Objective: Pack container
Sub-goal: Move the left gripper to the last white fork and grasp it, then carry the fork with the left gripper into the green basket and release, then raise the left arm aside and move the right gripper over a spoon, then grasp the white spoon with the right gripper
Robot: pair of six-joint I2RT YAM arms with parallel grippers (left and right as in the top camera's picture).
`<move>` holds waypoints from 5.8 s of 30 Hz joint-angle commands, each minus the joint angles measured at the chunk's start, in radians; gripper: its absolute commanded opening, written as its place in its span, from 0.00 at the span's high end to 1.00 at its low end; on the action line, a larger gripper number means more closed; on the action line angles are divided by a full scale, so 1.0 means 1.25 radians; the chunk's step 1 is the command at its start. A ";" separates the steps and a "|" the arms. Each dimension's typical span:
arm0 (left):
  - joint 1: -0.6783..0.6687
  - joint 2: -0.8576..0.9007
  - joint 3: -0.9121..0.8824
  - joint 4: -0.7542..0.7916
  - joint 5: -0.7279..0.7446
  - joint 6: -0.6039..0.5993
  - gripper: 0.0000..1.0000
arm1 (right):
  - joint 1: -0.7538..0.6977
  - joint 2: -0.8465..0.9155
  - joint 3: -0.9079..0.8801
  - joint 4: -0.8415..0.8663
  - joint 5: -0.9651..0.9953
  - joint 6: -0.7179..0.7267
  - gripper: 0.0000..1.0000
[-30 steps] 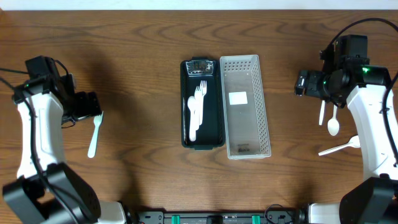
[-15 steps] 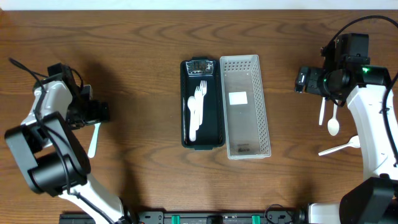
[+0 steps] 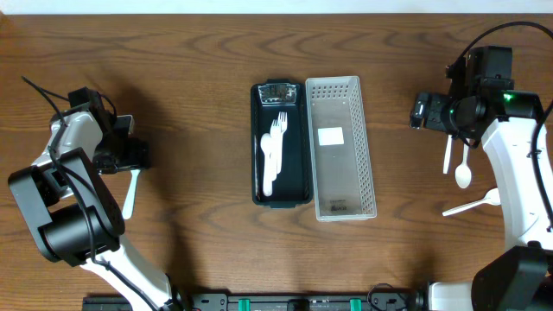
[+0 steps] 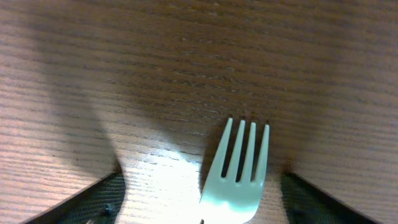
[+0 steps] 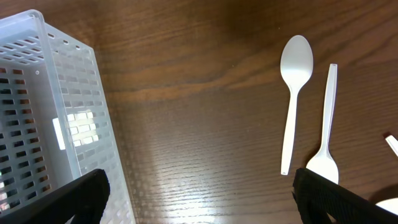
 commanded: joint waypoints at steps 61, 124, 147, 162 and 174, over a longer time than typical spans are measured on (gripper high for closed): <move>-0.671 0.096 0.478 -0.267 0.081 -0.509 0.79 | -0.001 0.004 0.004 -0.010 0.011 -0.012 0.03; -0.218 -0.125 0.454 -0.275 -0.076 -0.322 0.02 | -0.120 0.461 0.294 -0.128 0.101 -0.033 0.01; -0.218 -0.125 0.454 -0.274 -0.076 -0.322 0.02 | -0.121 0.588 0.285 -0.093 0.061 -0.063 0.01; -0.218 -0.125 0.454 -0.275 -0.076 -0.322 0.02 | -0.121 0.620 0.285 -0.104 0.031 -0.075 0.44; -0.218 -0.125 0.454 -0.275 -0.076 -0.322 0.02 | -0.103 0.597 0.287 -0.106 0.031 -0.074 0.89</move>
